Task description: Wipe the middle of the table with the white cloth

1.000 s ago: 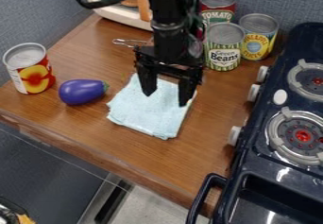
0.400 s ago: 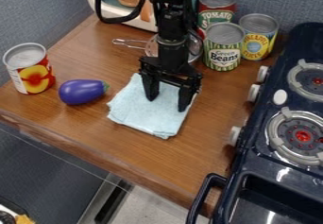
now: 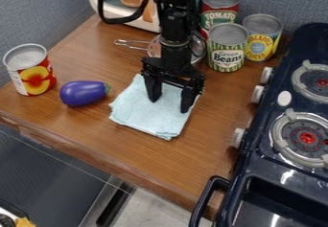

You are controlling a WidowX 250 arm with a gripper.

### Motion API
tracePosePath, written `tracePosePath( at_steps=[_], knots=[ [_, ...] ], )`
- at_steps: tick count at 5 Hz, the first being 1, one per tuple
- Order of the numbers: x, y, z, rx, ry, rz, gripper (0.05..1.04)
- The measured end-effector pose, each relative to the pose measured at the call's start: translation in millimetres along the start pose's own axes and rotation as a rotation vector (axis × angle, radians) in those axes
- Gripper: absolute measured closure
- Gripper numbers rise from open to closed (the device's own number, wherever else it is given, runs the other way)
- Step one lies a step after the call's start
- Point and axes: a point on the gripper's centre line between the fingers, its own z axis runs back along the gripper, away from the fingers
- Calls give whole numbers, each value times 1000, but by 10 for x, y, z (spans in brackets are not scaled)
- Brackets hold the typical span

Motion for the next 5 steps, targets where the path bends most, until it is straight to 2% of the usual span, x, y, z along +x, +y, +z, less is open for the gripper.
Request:
tracePosePath(
  at_steps=[2,3,4,5],
  knots=[
    [-165,-5,-17,-57,-55,-8,83],
    [-370,41,-10,-62,-65,21,84],
    [-538,94,-22,-64,-51,62,84],
    [-603,92,-31,-67,-48,88,84]
  ],
)
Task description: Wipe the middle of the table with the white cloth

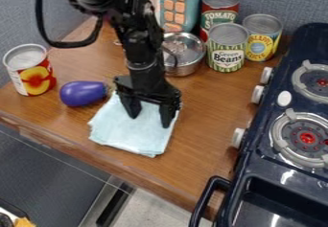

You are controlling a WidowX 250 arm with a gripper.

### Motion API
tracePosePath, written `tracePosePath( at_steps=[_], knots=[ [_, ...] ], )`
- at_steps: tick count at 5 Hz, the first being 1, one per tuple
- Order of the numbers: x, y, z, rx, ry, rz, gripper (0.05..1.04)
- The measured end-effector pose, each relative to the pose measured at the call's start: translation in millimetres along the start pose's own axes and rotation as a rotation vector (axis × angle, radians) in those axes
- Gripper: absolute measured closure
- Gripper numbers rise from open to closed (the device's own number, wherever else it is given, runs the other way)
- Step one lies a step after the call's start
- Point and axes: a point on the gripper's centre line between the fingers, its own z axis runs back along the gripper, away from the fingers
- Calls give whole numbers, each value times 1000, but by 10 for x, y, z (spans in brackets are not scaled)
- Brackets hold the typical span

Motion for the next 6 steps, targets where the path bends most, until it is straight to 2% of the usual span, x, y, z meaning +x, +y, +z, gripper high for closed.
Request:
tracePosePath(
  at_steps=[1,2,3,4,5,6],
  knots=[
    [-182,-9,15,3,17,13,85],
    [-436,-43,44,-16,39,29,85],
    [-495,-56,46,-22,45,27,85],
    [-299,-64,53,-29,44,3,84],
    [-104,-42,42,-33,68,4,84],
    [106,-22,41,-34,61,5,84]
  ],
)
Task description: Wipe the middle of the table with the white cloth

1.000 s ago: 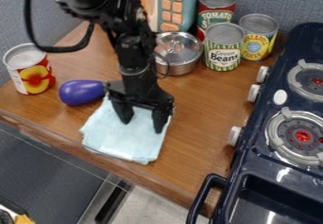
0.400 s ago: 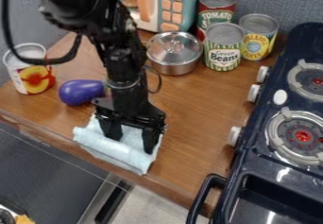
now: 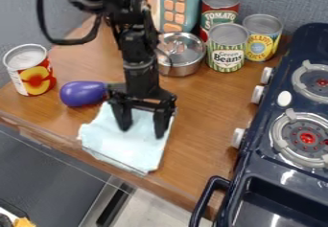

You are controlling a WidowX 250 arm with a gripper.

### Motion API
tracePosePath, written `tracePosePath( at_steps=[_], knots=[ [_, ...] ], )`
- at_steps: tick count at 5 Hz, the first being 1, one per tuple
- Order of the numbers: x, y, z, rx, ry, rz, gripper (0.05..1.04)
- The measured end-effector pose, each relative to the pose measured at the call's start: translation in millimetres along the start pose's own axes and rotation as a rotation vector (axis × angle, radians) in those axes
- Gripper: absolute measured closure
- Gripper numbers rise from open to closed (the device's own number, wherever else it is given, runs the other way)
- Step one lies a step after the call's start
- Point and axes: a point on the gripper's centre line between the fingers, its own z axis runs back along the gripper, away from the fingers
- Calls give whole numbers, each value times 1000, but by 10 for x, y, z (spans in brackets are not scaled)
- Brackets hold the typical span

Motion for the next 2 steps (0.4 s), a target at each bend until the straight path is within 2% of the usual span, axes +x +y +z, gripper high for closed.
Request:
tracePosePath(
  at_steps=[1,2],
  knots=[
    [195,30,8,20,-15,-22,85],
    [291,4,7,34,-17,-49,85]
  ],
)
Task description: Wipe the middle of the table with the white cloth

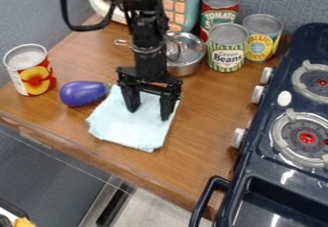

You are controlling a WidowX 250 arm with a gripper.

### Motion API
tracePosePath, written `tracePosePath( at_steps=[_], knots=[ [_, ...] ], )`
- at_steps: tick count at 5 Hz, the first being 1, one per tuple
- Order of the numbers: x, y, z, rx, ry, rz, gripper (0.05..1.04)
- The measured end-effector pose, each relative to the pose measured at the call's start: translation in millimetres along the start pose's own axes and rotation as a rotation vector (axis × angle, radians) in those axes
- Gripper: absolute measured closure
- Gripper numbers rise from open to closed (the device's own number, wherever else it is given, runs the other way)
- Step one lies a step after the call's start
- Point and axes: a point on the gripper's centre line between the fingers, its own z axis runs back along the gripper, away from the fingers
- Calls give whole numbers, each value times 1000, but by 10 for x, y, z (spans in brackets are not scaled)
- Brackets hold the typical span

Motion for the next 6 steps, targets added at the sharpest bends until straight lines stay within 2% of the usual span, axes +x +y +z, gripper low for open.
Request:
tracePosePath(
  at_steps=[2,4,6],
  knots=[
    [111,-15,18,-12,-14,-10,85],
    [232,-50,65,-34,-53,-10,85],
    [338,-85,89,-33,-91,-22,85]
  ],
)
